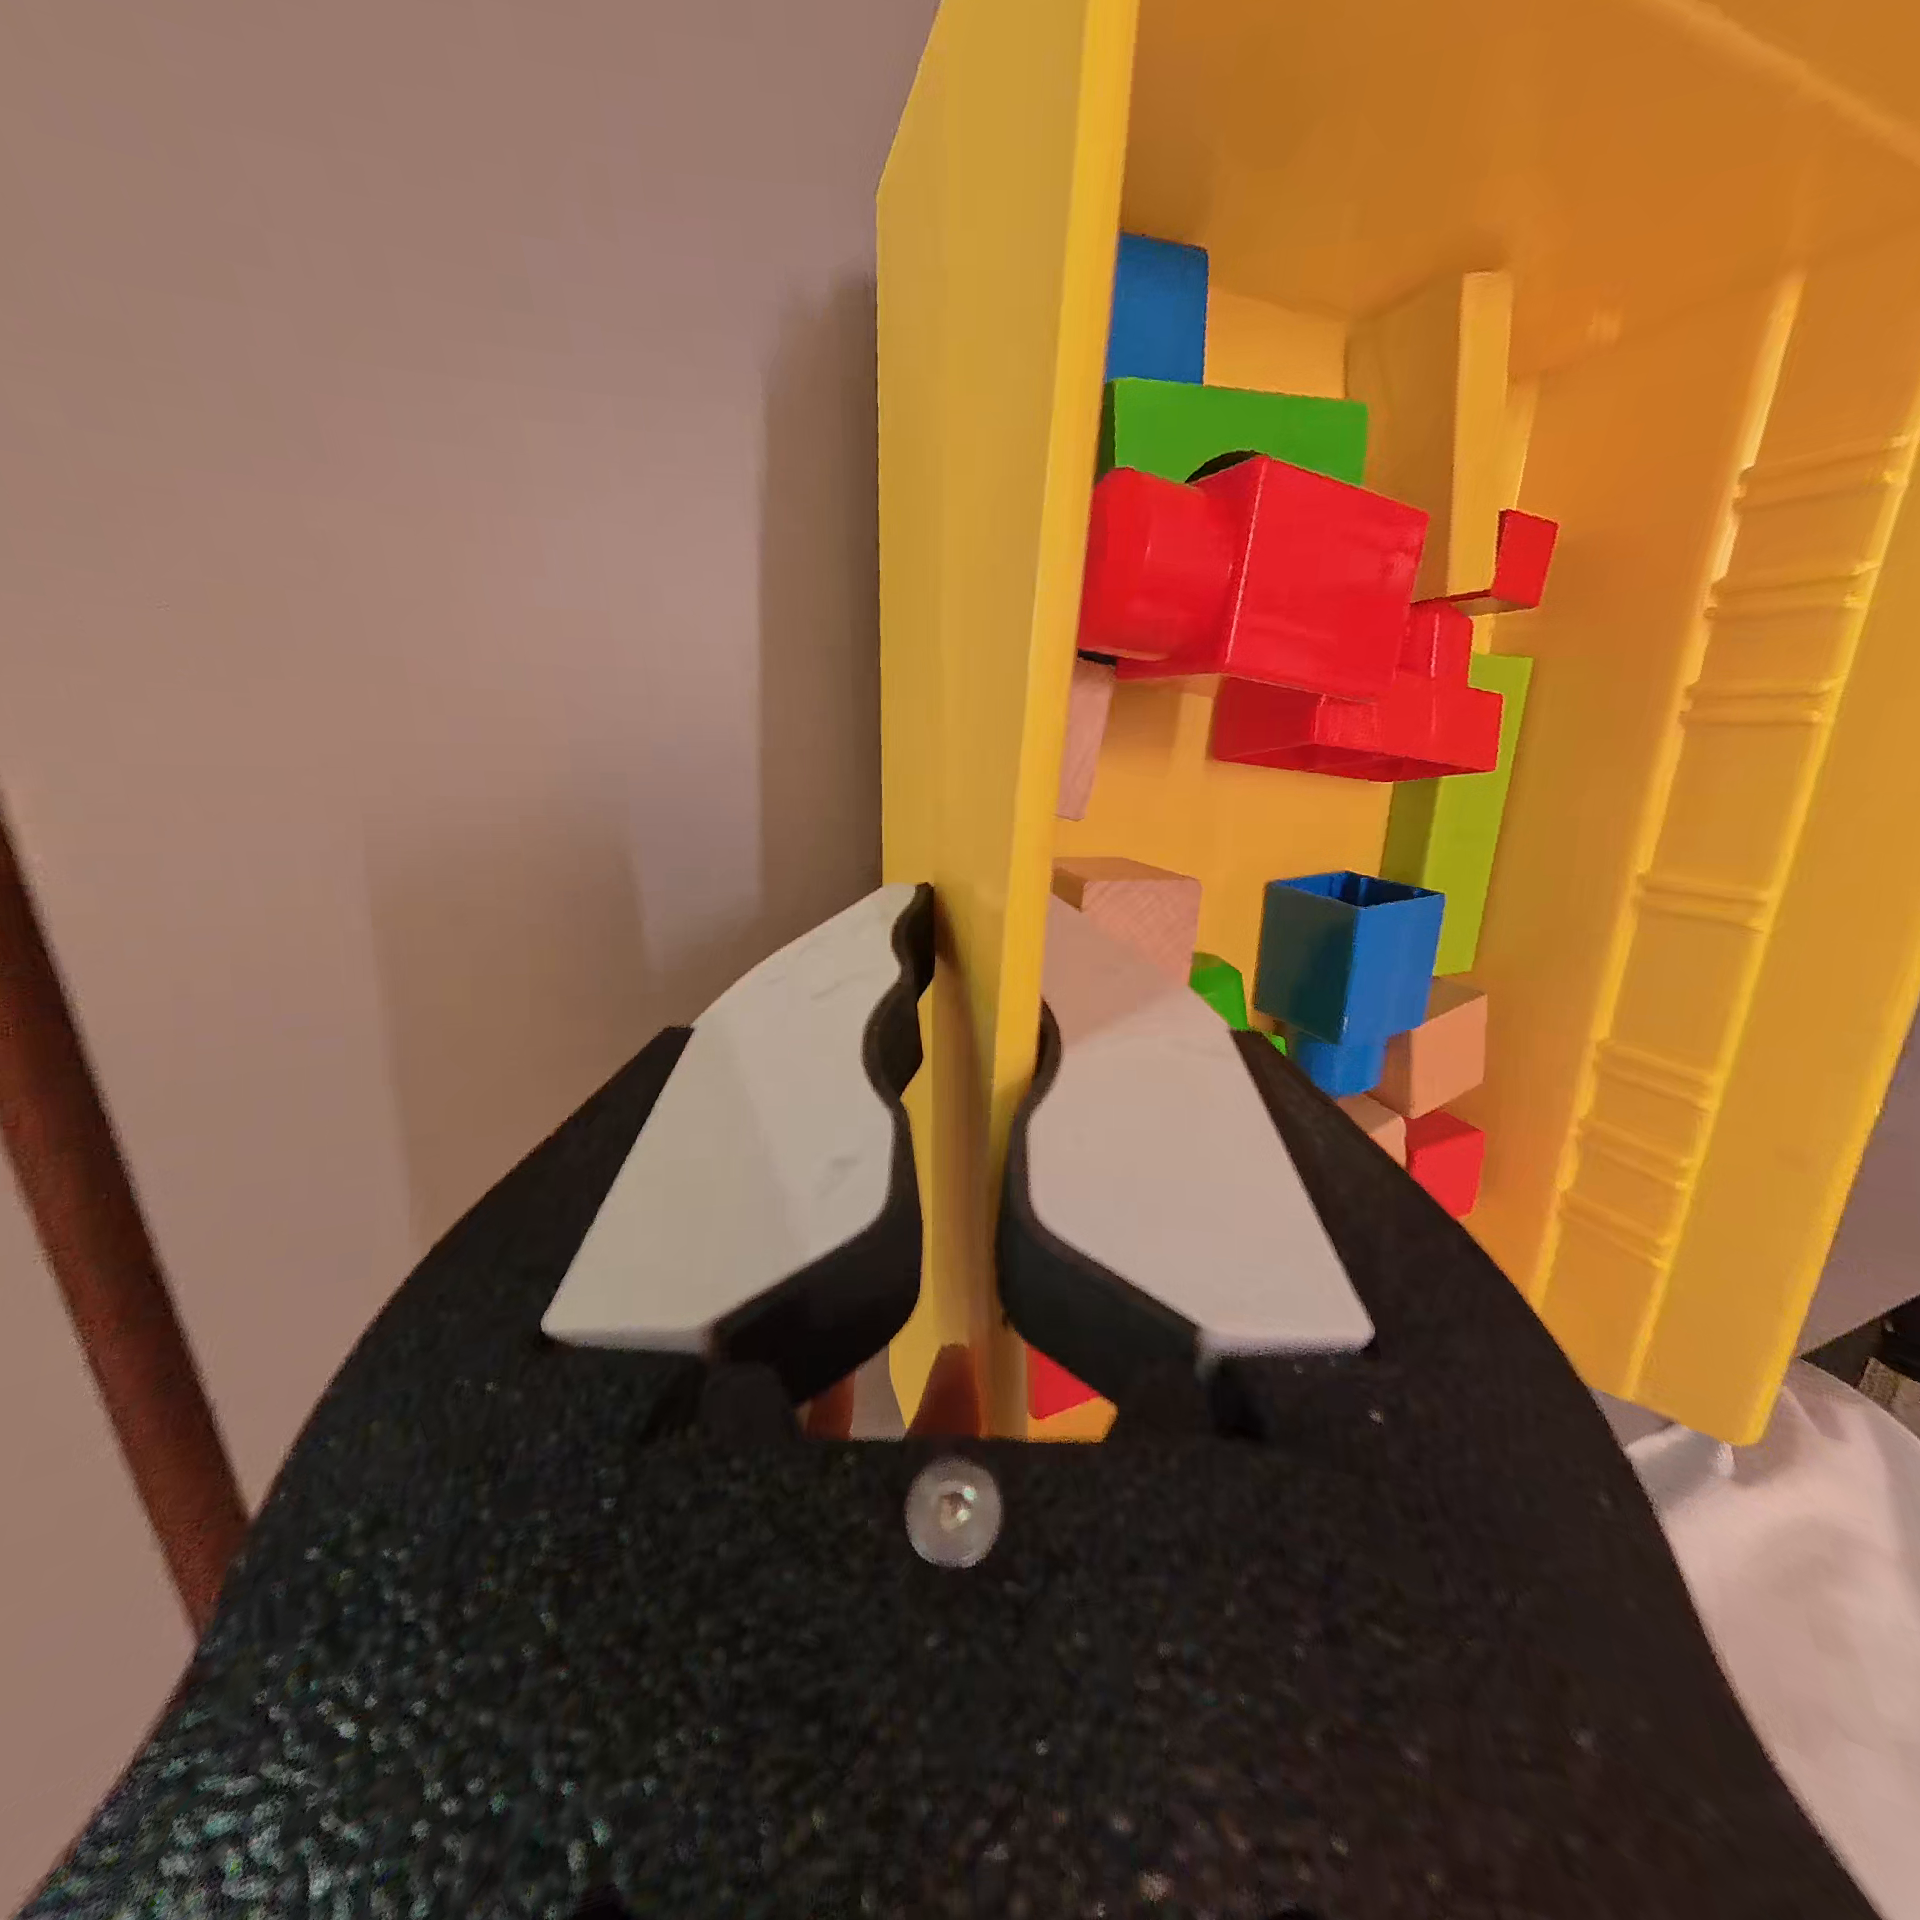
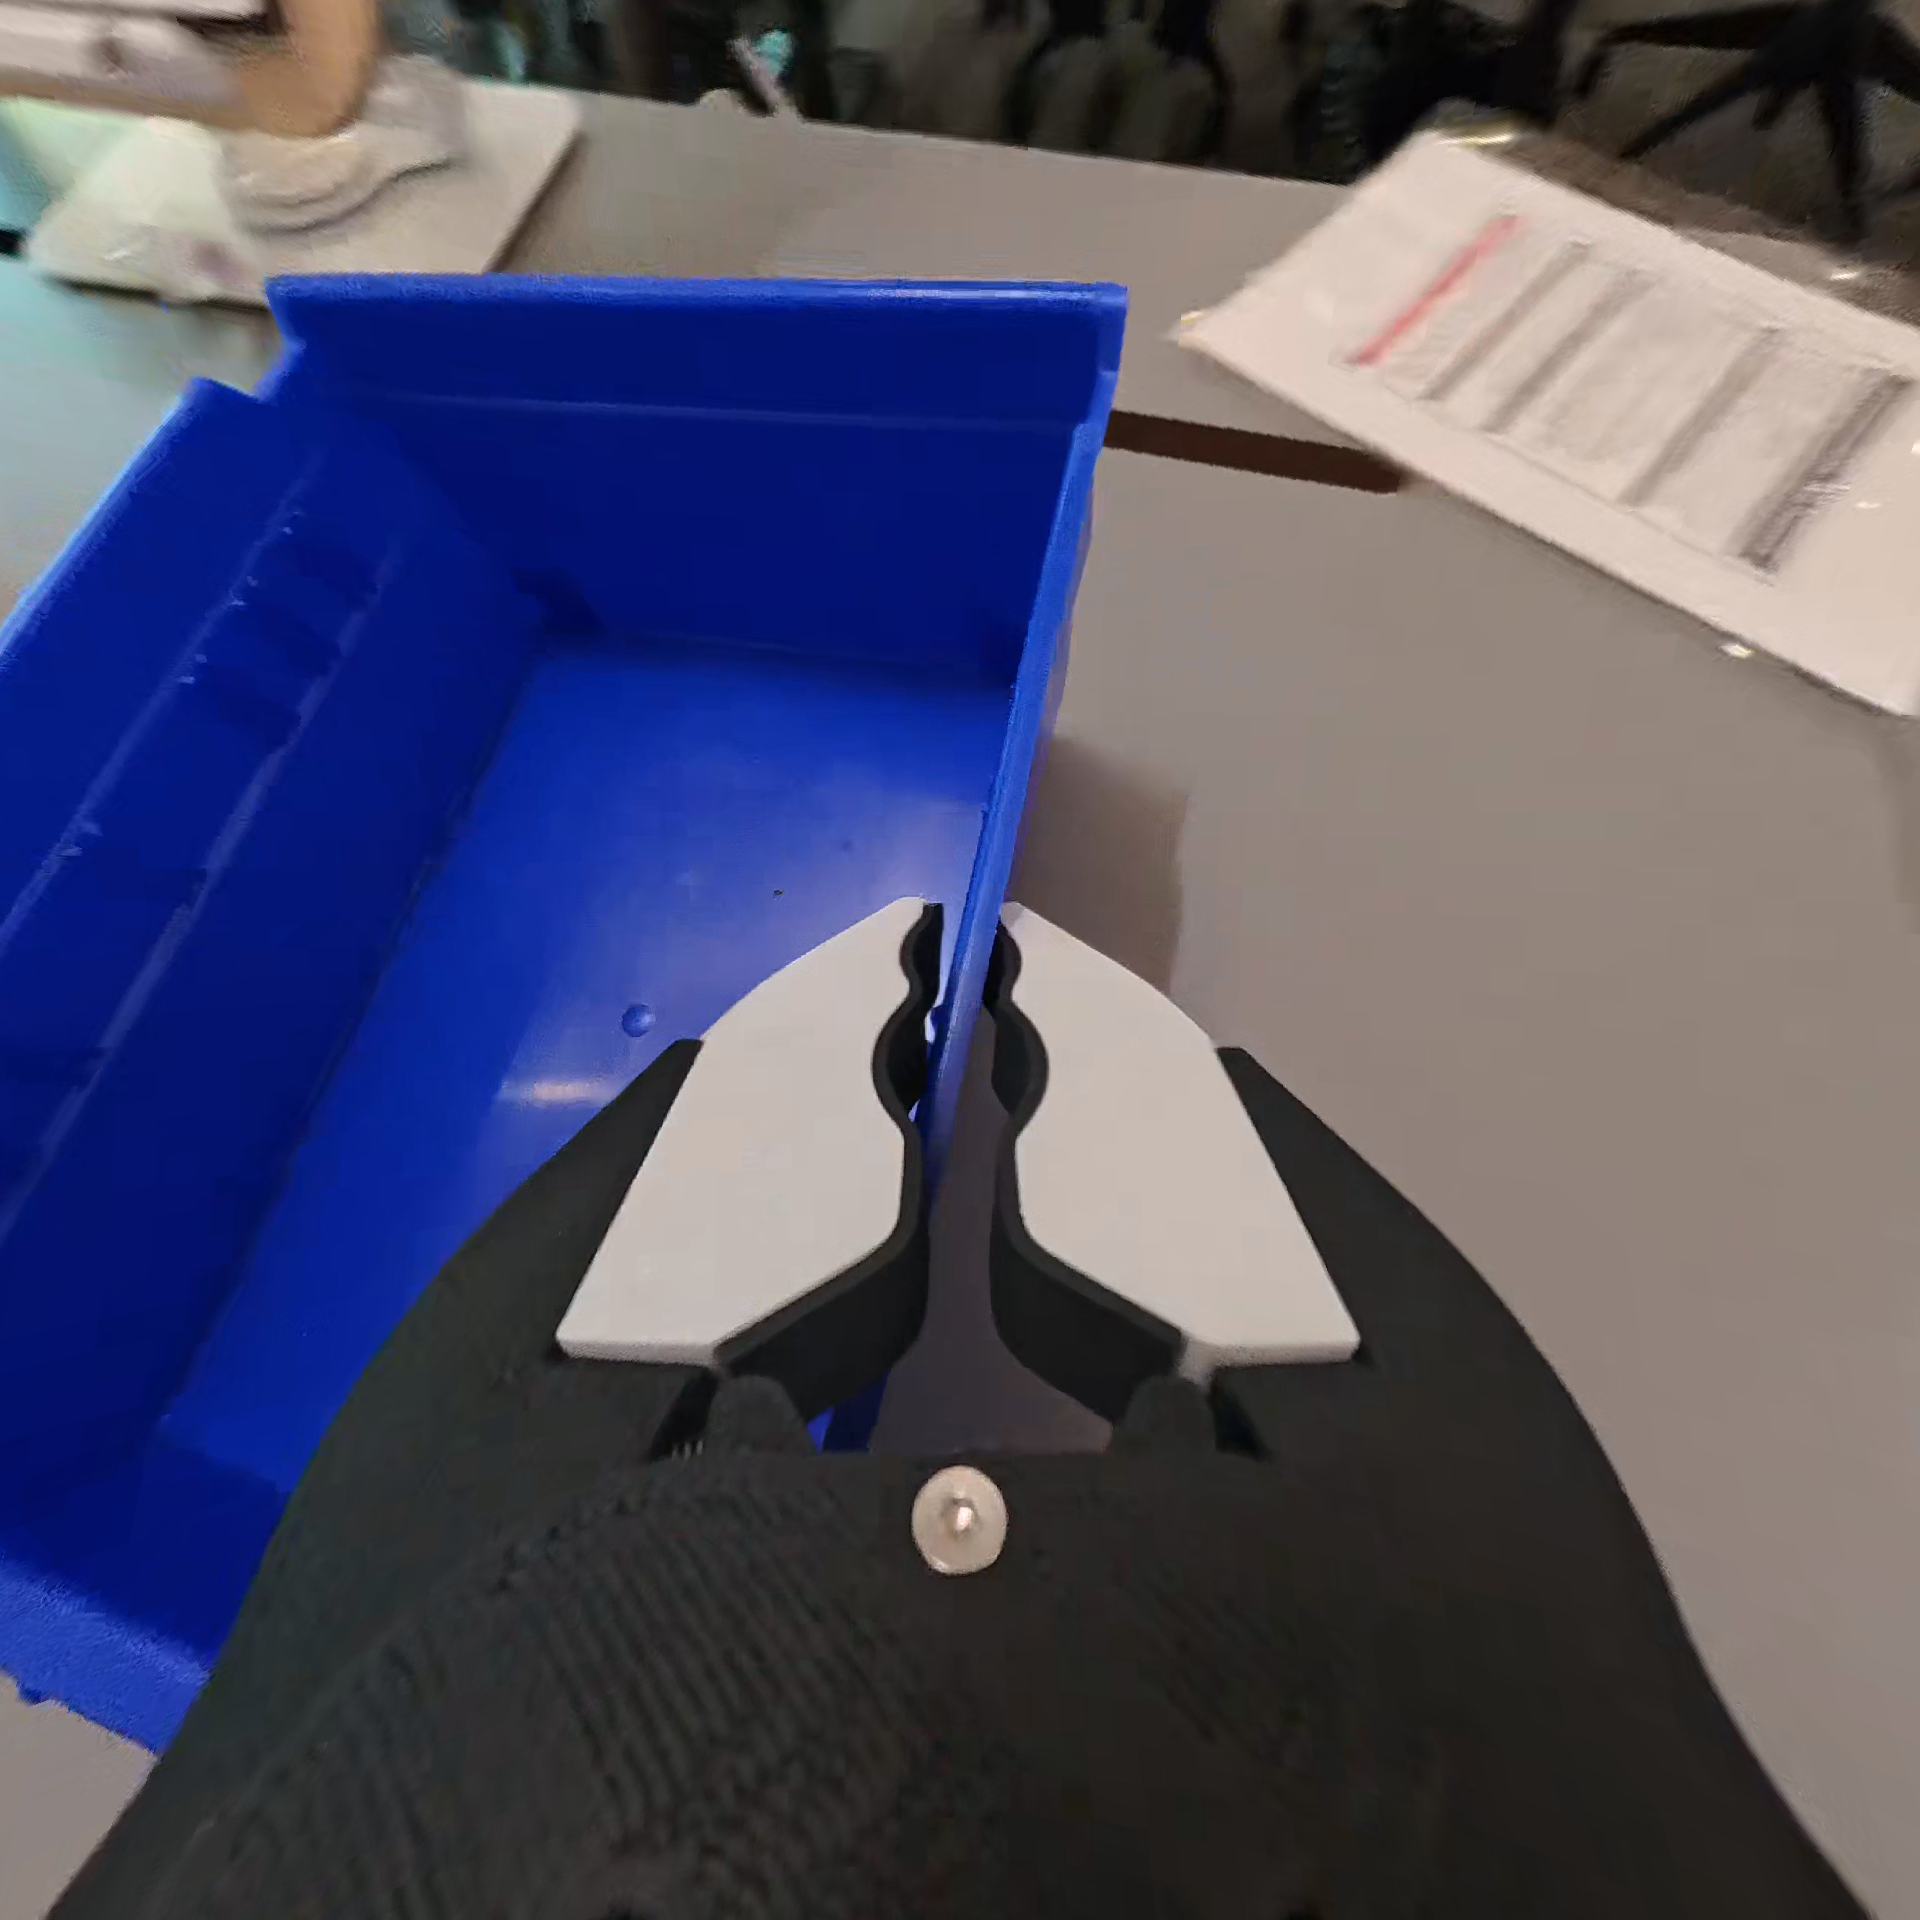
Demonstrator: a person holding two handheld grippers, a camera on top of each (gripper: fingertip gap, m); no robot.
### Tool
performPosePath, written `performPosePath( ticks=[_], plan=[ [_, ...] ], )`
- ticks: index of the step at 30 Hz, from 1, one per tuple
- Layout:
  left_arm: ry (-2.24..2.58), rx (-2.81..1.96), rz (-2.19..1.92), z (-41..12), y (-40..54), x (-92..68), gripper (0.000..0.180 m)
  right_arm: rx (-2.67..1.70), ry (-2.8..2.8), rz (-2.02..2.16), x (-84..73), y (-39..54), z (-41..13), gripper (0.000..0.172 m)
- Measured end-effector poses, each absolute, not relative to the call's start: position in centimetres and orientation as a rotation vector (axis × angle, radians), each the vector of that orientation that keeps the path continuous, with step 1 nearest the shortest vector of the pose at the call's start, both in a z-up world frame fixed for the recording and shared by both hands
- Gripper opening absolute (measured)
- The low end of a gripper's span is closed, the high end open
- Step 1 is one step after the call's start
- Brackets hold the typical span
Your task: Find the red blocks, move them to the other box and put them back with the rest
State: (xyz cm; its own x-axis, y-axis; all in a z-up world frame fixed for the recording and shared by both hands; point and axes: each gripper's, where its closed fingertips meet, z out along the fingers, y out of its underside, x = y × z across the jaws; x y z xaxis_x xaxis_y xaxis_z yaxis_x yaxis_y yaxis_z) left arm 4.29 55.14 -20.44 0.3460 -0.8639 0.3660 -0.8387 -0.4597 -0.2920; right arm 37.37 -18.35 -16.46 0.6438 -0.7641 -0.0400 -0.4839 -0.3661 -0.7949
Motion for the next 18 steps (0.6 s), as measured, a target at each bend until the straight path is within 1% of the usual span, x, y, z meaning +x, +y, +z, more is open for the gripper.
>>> performPosePath(
  ticks=[3, 7, 12, 18],
  plan=[
    [1.634, -2.536, -0.756, -21.6, 54.0, 6.4, 0.011, -1.985, 1.048, -0.476, 40.7, -23.2, -15.9, 0.009],
    [1.649, -2.546, -0.769, -22.0, 53.3, 8.4, 0.011, -1.976, 1.073, -0.475, 44.5, -26.9, -16.2, 0.008],
    [1.614, -2.566, -0.752, -22.1, 53.8, 9.9, 0.011, -2.041, 1.109, -0.459, 48.8, -29.7, -18.0, 0.006],
    [1.58, -2.589, -0.722, -22.1, 54.6, 10.5, 0.011, -2.081, 1.108, -0.511, 52.5, -30.5, -17.9, 0.004]
  ],
)
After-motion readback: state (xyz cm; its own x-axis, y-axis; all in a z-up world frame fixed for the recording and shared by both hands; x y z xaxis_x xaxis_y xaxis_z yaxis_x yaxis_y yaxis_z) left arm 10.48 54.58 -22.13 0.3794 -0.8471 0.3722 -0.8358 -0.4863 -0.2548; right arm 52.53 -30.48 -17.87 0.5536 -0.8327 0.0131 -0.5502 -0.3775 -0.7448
